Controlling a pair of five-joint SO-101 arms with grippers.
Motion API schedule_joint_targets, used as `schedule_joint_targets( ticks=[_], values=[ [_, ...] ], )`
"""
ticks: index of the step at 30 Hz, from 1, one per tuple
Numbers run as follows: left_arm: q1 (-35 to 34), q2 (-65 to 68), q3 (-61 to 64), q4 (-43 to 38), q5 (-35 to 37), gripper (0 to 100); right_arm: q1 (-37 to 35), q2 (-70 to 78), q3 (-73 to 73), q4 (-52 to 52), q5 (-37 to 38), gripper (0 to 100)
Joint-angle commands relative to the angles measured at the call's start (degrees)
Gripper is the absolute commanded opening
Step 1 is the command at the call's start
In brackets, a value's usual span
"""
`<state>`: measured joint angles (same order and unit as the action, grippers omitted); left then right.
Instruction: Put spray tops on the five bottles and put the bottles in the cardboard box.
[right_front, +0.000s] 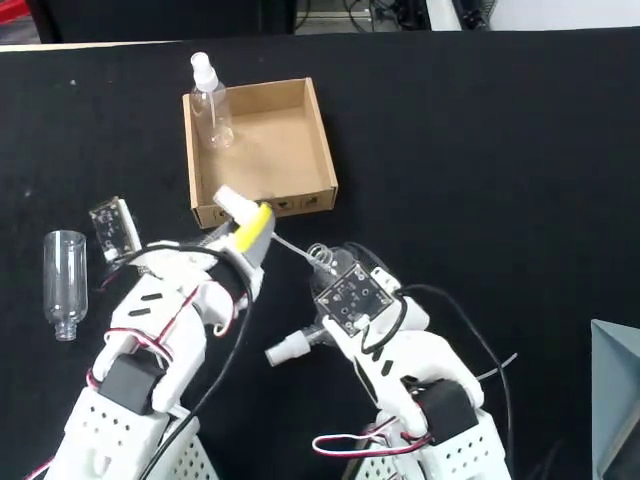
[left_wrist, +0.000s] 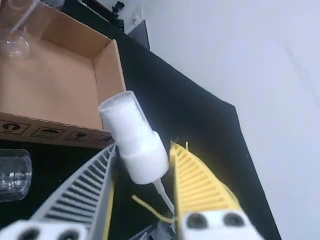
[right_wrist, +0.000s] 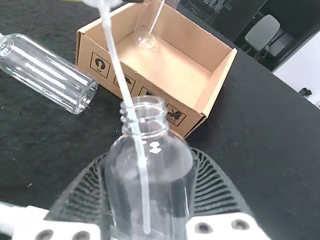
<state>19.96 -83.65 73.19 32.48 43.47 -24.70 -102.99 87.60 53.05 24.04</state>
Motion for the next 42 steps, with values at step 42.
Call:
schedule_joint_targets(
  ticks=[42],
  values=[
    [10.9,-0.9,-0.6,0.4,-5.6,19,-2.1,-6.4,0.3,-0.3,-3.7,4.3]
  ],
)
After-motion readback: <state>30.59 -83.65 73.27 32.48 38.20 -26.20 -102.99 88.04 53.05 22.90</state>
